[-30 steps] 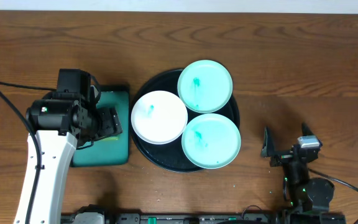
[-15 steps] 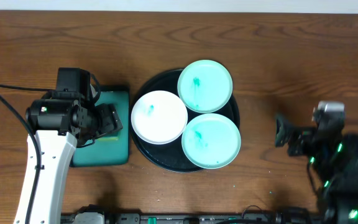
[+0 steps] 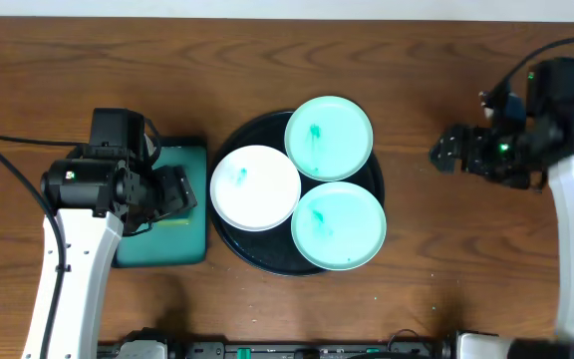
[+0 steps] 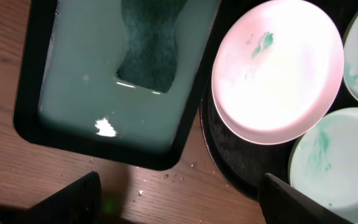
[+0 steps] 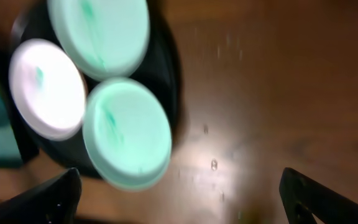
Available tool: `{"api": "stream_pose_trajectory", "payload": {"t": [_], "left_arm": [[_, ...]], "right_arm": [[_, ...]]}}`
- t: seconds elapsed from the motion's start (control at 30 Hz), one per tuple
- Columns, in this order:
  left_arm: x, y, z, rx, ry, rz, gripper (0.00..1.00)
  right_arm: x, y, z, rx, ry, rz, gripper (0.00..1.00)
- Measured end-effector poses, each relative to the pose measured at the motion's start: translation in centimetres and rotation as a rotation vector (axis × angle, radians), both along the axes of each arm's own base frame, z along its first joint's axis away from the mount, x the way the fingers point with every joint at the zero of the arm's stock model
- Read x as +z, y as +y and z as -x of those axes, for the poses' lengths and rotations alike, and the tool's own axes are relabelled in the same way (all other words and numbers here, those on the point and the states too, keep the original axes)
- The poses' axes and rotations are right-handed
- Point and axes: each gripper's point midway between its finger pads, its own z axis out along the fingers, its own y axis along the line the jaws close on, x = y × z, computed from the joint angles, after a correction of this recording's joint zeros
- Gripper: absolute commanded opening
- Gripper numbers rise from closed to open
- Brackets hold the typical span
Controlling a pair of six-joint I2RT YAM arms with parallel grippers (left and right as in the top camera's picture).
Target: Clean dirty plates on tray and stack at the side
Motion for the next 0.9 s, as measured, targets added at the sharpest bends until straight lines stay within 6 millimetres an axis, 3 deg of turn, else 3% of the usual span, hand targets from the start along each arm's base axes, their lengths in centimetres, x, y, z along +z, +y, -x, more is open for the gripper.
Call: {"api": "stream_pose_trajectory", "payload": {"t": [0.17,0.6,0.8,0.9], "left_arm": [[0.0,-0.1,0.0,-0.001,-0.001,0.003,0.81],[0.0,-0.1,0.0,-0.001,0.001,0.003,0.81],[0.0,0.0,0.2,-0.001,0.007,0.003,0.81],[0.0,0.0,0.2,-0.001,0.008,0.003,0.81]], "right_arm": [[-2.5,0.9,-0.3,0.032,0.104,-0.007,0.99],[-2.6,1.1,-1.0,0.036,0.083,0.006,0.99],[-3.5,-3.9,3.0,-0.191,0.284,0.278,0.99],[-3.4,-5.5,3.8,-0.248,0.315,0.37,0.99]]}}
